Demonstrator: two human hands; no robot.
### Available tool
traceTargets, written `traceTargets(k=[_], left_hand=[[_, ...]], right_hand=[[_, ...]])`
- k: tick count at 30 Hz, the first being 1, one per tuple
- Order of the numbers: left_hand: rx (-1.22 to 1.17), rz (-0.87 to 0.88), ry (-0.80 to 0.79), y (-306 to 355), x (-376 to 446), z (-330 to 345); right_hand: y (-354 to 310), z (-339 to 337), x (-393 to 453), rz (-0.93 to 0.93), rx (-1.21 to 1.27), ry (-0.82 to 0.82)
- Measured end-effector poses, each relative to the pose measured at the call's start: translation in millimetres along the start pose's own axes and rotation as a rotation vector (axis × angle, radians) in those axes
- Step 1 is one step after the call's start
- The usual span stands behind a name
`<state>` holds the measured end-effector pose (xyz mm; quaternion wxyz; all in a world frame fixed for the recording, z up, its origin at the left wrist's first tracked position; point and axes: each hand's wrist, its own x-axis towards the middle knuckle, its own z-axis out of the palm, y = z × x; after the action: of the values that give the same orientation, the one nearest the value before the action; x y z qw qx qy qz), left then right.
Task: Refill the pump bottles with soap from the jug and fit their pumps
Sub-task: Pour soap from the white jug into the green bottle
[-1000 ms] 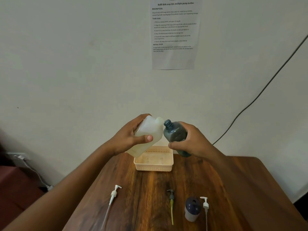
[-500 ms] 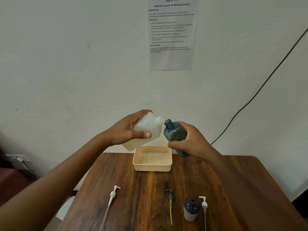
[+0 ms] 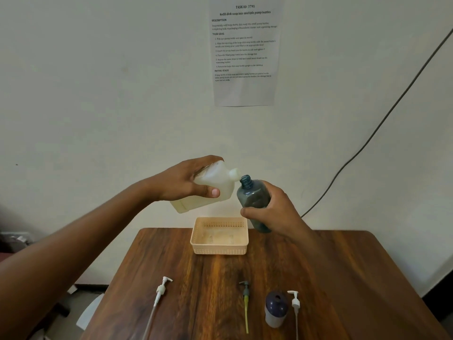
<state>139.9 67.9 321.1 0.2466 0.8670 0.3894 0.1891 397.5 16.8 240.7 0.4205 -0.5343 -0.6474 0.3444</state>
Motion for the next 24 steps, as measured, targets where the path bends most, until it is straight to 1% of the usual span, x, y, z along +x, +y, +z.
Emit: traceTargets(k=[10, 24], left_hand=[[0.076, -0.010, -0.036, 10, 9, -13], [0.114, 0.011, -0.078, 19, 14, -24]], right_hand=[[-2, -3, 0, -0.008, 0.030, 0.026], [-5, -3, -3, -0.020, 0.054, 0.045]])
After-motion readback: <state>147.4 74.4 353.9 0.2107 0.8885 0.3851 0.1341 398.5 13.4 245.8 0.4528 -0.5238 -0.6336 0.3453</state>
